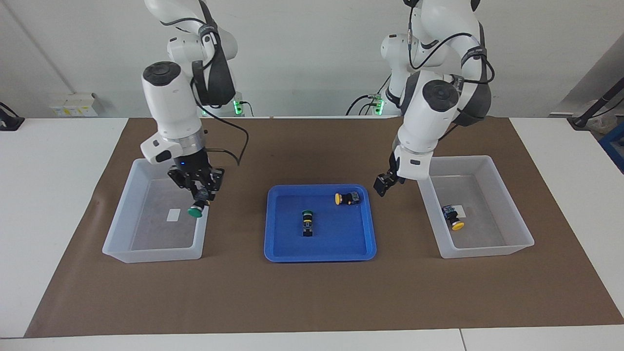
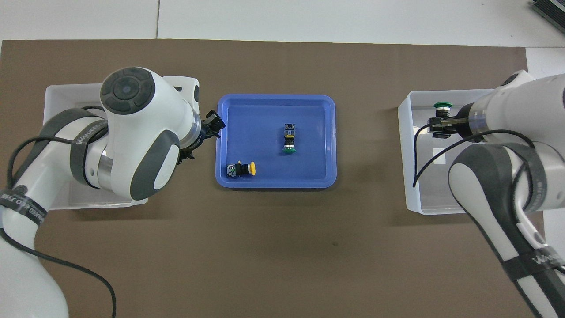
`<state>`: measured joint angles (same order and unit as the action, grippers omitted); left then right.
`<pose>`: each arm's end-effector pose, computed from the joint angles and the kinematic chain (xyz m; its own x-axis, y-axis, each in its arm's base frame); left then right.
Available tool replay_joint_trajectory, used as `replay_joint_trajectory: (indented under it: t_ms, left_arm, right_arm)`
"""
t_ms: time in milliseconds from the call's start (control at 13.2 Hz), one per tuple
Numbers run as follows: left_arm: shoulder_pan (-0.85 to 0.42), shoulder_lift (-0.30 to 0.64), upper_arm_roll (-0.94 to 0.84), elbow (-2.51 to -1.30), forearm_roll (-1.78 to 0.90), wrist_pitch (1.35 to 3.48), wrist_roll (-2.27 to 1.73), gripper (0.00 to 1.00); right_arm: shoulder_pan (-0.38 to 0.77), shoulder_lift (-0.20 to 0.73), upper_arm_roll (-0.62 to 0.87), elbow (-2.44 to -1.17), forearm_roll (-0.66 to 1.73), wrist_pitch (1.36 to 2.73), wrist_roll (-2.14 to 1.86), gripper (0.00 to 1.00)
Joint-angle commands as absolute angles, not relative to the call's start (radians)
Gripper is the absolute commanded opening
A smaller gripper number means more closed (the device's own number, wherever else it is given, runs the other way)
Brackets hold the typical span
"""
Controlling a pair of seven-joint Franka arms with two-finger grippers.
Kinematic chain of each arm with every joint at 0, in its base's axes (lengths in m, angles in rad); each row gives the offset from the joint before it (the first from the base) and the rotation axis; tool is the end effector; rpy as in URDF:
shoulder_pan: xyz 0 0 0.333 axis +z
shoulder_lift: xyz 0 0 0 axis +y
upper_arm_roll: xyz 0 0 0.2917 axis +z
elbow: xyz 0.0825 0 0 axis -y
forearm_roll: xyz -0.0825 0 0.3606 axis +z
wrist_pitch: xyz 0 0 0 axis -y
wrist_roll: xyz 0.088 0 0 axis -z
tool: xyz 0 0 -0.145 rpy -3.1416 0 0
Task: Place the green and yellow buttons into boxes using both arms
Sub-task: 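Carry the green button to the right box while the left gripper returns, then grasp the second yellow button while the right gripper releases the green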
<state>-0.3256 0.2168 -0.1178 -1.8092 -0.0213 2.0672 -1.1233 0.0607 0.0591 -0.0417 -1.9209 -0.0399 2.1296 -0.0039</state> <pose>0.5399 -0.2555 0.3754 0.7696 0.6382 -0.0217 0.6382 -0.7677 0.0573 0.5718 0.0081 0.4214 0.9879 0.0443 0.1485 0.0388 -0.9985 0.0396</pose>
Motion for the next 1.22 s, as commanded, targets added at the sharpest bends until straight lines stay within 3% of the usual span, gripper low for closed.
replay_joint_trajectory:
  t_ms: [0,608,1140]
  left_arm:
    - [-0.366,0.149,-0.101,-1.939,-0.025,2.179,-1.311,0.83]
    - [-0.471,0.186,-0.098,-2.071,-0.021,2.379,-1.617,0.83]
    - [-0.476,0.284,-0.094,-2.052,-0.002,2.517,-1.675,0.83]
  right_arm:
    - [-0.017,0.020,-0.029,-2.014,-0.037,2.149,-0.203,0.00]
    - [-0.089,0.046,-0.029,-2.175,-0.037,2.314,-0.287,0.00]
    - [-0.140,0.083,-0.029,-2.287,-0.037,2.462,-0.298,0.02]
